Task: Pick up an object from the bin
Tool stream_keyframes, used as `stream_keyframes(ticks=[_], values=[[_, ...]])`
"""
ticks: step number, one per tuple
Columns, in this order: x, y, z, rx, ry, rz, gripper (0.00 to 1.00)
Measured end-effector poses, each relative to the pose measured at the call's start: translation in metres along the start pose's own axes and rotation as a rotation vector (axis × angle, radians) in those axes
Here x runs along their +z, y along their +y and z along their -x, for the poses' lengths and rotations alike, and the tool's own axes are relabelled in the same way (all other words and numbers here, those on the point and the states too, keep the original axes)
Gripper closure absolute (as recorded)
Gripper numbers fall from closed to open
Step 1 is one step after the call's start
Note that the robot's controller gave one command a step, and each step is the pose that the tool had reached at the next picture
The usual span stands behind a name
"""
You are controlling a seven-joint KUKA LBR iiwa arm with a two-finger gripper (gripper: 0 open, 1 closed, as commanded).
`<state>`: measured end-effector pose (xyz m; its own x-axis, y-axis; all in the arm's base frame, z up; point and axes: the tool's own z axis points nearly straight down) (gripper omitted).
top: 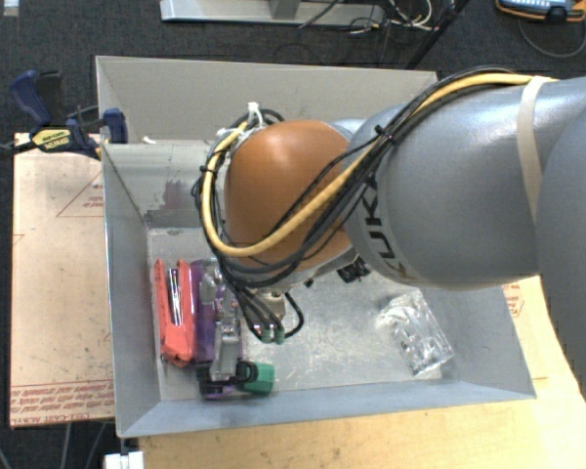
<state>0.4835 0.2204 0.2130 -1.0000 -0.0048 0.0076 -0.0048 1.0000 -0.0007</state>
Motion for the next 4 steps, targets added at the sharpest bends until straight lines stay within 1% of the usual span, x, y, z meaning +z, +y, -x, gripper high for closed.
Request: stream_keyframes(ticks=[1,2,3,4], values=[[-0.004,-0.001,0.002,0.004,-0.007,0.002,0.00],[0.023,-0.011,0.010,-0.063,-0.012,0.004,0.00],[0.096,-0.022,0.018,-0.202,-0.012,0.004,0.00],[0.105,-0.020,0.015,-0.283,-0.009,0.003,0.00]])
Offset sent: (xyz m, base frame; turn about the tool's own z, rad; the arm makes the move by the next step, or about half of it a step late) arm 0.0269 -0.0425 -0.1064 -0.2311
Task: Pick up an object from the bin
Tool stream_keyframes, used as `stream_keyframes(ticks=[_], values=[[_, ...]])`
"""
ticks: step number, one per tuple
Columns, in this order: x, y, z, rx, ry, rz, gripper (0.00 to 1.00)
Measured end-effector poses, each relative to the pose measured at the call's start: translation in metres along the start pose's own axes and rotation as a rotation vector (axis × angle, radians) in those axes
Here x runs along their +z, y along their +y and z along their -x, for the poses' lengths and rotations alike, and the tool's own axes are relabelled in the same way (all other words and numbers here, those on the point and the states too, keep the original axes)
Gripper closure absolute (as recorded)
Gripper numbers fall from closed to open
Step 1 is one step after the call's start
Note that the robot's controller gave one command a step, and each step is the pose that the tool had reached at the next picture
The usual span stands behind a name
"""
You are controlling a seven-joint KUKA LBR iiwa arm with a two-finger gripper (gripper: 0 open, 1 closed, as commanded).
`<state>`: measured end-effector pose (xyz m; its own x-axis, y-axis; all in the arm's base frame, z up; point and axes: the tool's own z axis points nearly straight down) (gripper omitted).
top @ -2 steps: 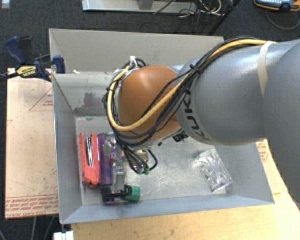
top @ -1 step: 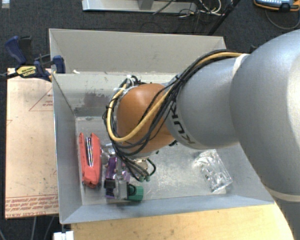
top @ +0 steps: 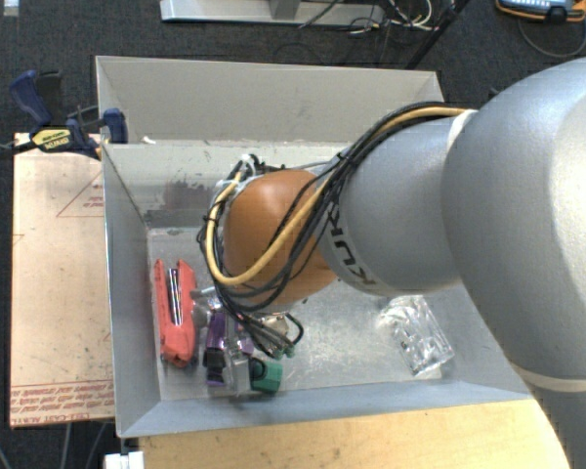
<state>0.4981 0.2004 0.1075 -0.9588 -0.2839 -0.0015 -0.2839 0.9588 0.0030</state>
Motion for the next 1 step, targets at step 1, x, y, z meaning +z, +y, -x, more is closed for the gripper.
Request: stream_keyframes(ticks=[1], values=[[0.0204,-0.0152,-0.0001,-0.039,-0.006,0.002,0.00]])
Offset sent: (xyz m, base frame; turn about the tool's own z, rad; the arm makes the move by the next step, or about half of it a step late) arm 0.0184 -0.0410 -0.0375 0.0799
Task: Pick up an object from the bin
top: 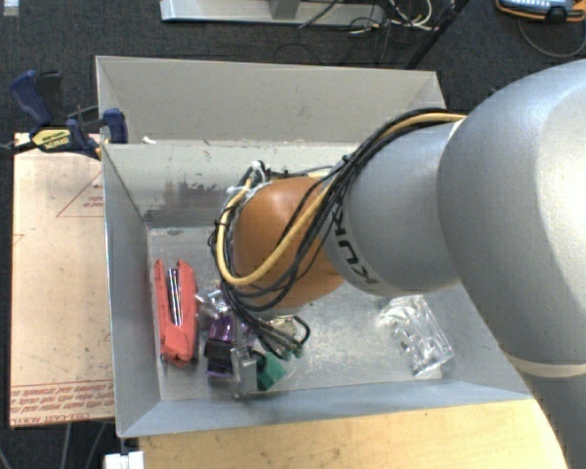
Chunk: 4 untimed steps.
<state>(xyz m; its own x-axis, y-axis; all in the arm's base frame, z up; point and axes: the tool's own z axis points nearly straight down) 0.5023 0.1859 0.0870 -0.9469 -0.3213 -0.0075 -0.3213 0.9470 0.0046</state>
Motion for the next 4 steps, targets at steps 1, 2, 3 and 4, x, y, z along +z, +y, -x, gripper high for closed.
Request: stream_keyframes(ticks=[1,2,3,4], values=[[0.014,-0.024,0.005,0.115,0.002,0.002,0.00],[0.013,-0.042,0.019,0.155,-0.008,0.005,1.00],[0.014,-0.042,0.019,0.155,-0.008,0.005,1.00],[0.013,-0.042,0.019,0.155,-0.008,0.006,1.00]])
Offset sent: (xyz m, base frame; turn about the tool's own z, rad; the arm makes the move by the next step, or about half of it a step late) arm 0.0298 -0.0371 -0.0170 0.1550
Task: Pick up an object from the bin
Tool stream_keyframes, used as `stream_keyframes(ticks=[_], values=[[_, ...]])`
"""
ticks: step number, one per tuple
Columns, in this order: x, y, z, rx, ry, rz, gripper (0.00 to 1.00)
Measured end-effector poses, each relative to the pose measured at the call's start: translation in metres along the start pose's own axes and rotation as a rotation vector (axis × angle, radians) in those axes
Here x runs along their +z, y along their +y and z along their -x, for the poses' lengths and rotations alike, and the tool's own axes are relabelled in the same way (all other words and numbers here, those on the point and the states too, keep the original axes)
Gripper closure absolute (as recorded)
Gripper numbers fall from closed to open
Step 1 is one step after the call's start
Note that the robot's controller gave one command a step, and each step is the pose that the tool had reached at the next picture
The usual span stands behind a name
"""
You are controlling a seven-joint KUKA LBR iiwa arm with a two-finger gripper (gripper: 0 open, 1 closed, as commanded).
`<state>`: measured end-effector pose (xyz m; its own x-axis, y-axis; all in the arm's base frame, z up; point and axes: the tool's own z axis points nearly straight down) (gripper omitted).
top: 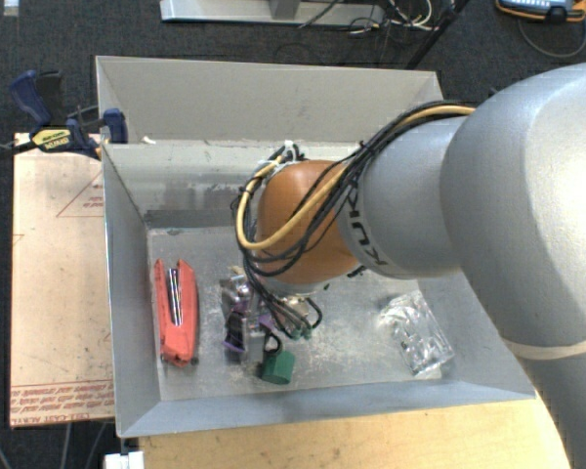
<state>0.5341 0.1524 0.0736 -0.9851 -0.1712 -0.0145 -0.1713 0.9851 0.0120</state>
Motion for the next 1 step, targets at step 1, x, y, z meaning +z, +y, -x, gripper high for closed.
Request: stream_keyframes(ticks=[1], values=[[0.0000,0.0000,0.0000,0.000,0.000,0.000,1.00]])
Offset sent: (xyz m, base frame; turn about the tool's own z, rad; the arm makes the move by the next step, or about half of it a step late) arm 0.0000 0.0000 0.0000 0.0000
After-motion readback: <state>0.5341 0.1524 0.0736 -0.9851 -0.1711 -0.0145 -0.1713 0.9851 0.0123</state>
